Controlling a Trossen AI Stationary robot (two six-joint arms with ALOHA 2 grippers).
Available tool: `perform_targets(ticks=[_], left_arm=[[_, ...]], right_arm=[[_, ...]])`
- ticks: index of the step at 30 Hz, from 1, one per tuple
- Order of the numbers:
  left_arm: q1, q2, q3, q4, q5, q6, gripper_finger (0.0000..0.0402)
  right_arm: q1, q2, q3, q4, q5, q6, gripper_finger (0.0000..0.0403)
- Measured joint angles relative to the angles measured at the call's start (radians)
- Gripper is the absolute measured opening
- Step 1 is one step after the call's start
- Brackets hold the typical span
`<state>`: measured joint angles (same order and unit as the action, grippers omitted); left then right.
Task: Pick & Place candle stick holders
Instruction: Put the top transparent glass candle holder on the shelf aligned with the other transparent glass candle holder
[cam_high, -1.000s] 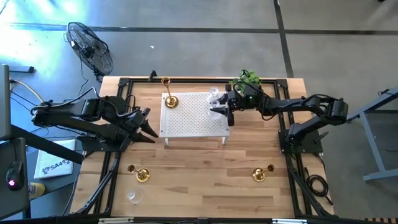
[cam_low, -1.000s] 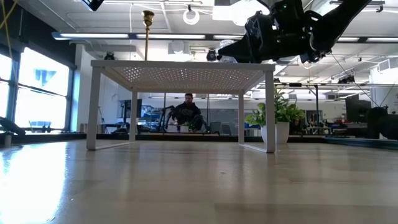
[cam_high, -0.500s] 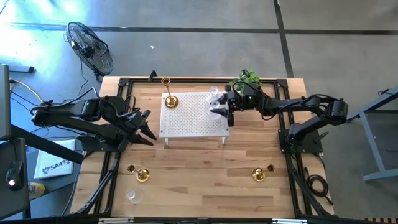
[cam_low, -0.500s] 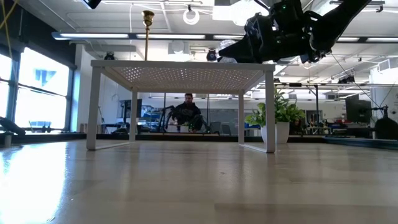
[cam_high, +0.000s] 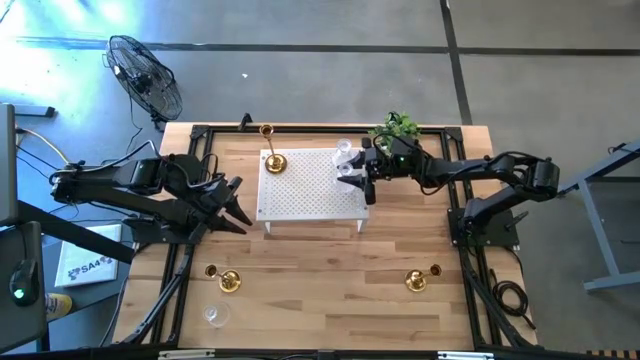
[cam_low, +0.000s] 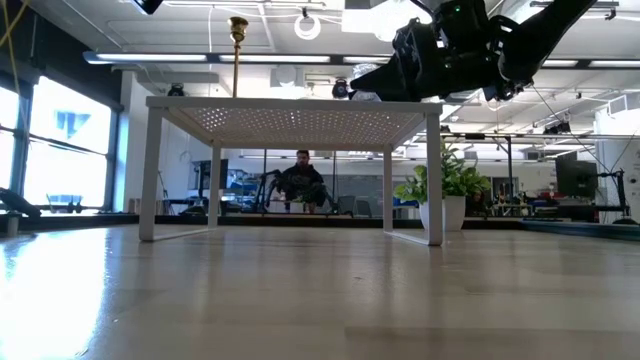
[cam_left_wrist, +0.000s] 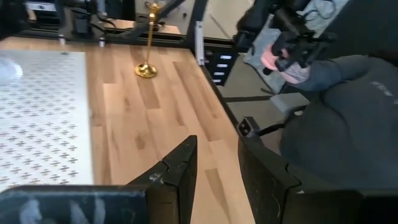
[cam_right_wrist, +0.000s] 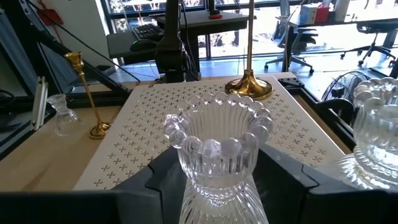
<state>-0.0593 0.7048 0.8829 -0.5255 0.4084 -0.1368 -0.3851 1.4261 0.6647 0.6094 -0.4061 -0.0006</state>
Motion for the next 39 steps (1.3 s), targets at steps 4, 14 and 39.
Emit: perform_targets(ticks=[4,14,39], left_arm=[[0.000,0.000,0.000,0.000,0.042,0.000,0.0113],[0.000,0.000,0.000,0.000,0.047,-0.001,0.0113],[0.000,0.000,-0.001,-0.026,0.042,0.000,0.0113]], right_arm=[[0.000,0.000,0.000,0.000,0.000,0.000,0.0161],[0.000,0.000,0.000,-0.002,0.029,0.001,0.0184],[0.032,0.000,0.000,0.000,0.066,-0.007,0.0218]])
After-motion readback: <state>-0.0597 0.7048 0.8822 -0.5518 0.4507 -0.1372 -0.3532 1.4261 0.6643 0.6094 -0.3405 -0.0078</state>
